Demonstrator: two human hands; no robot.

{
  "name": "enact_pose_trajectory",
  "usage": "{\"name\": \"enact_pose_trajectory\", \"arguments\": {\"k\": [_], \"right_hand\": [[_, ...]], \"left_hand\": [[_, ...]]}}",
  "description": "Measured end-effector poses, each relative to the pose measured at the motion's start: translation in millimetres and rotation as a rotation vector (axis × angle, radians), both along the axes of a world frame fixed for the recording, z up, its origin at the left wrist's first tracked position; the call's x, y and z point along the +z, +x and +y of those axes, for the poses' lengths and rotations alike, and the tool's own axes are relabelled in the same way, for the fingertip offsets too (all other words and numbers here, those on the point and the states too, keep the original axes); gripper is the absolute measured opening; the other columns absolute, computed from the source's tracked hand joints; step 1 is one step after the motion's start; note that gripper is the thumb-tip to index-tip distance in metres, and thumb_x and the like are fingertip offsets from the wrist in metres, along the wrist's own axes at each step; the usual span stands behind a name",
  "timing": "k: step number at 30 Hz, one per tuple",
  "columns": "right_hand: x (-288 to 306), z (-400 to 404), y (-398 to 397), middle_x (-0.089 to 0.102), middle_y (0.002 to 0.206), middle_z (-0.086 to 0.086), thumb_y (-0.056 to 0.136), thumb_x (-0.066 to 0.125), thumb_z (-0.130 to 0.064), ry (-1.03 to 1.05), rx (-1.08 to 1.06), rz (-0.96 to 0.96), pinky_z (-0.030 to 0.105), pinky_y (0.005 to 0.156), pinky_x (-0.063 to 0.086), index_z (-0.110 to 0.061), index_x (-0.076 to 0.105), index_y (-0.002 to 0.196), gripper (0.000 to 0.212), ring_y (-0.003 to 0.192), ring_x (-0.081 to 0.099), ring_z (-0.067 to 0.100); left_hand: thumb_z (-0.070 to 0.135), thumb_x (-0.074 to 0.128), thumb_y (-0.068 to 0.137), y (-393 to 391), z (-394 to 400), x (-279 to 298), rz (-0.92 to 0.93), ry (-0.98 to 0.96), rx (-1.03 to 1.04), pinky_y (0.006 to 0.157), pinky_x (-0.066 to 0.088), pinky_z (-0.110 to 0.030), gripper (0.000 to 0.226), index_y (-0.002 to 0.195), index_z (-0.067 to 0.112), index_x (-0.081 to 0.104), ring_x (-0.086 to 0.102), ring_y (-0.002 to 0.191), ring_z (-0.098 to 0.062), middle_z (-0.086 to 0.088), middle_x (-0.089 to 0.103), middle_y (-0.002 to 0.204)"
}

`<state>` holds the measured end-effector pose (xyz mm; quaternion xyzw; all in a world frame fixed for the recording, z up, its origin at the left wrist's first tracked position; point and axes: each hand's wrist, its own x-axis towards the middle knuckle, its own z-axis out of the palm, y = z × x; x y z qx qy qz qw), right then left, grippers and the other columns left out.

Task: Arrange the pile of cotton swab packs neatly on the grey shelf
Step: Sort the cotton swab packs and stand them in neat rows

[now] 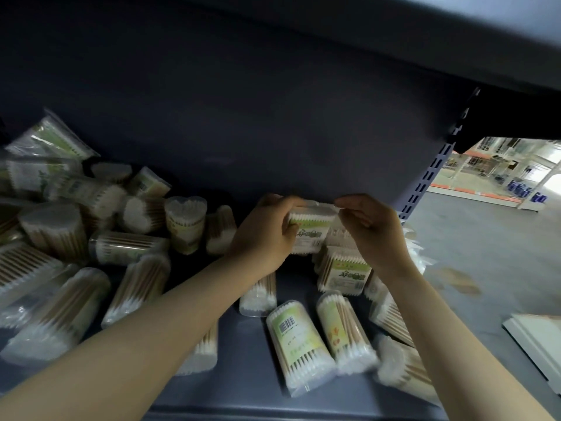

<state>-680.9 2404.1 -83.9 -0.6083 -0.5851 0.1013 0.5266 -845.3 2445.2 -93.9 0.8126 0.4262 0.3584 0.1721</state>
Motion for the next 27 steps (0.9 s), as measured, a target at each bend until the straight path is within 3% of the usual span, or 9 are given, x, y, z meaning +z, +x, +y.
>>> {"name": "enact_pose_trajectory", "arguments": {"k": [4, 9, 13, 19, 27], "right_hand": [[-7, 2, 12, 0.065, 0.097, -0.006, 0.083, 0.051, 0.002, -0.075, -0.129, -0.123, 0.027, 0.082, 0.047, -0.019, 0.064, 0.093, 0.026, 0.092, 0.059, 0.014], [-13, 3, 16, 0.058, 0.112, -0.001, 0.085, 0.048, 0.001, -0.194, -0.154, -0.382, 0.013, 0.075, 0.029, -0.012, 0.062, 0.113, 0.034, 0.101, 0.049, 0.01], [-19, 8, 15, 0.055, 0.129, 0.004, 0.086, 0.048, -0.003, -0.299, -0.173, -0.581, 0.026, 0.097, 0.033, -0.013, 0.056, 0.124, 0.04, 0.12, 0.047, 0.023], [-22, 8, 12, 0.06, 0.12, 0.006, 0.089, 0.051, -0.016, -0.345, -0.138, -0.6, 0.033, 0.091, 0.039, -0.015, 0.059, 0.117, 0.029, 0.113, 0.052, 0.028], [-22, 8, 12, 0.056, 0.128, 0.004, 0.091, 0.049, -0.02, -0.402, -0.15, -0.603, 0.03, 0.089, 0.038, -0.019, 0.053, 0.127, 0.036, 0.116, 0.049, 0.026]], "left_hand": [[0.015, 0.051, 0.093, 6, 0, -10, -0.015, -0.088, -0.01, 0.079, 0.035, -0.013, 0.035, 0.128, 0.022, 0.047, 0.052, 0.104, -0.016, -0.002, 0.041, 0.124], [0.014, 0.055, 0.09, 8, -1, -24, 0.038, -0.078, -0.003, 0.079, 0.038, -0.016, 0.032, 0.122, 0.017, 0.051, 0.052, 0.101, -0.016, 0.001, 0.039, 0.123], [0.021, 0.053, 0.092, 11, 0, -28, 0.187, 0.024, 0.019, 0.094, 0.039, -0.027, 0.034, 0.125, 0.02, 0.05, 0.043, 0.116, -0.016, 0.003, 0.039, 0.127], [0.022, 0.048, 0.092, 15, 3, -27, 0.394, 0.195, 0.048, 0.098, 0.027, -0.03, 0.036, 0.128, 0.024, 0.044, 0.034, 0.119, -0.02, 0.004, 0.038, 0.129], [0.011, 0.049, 0.089, 13, 5, -24, 0.48, 0.276, 0.052, 0.093, 0.028, -0.029, 0.034, 0.121, 0.021, 0.041, 0.038, 0.116, -0.021, 0.004, 0.039, 0.127]]}}
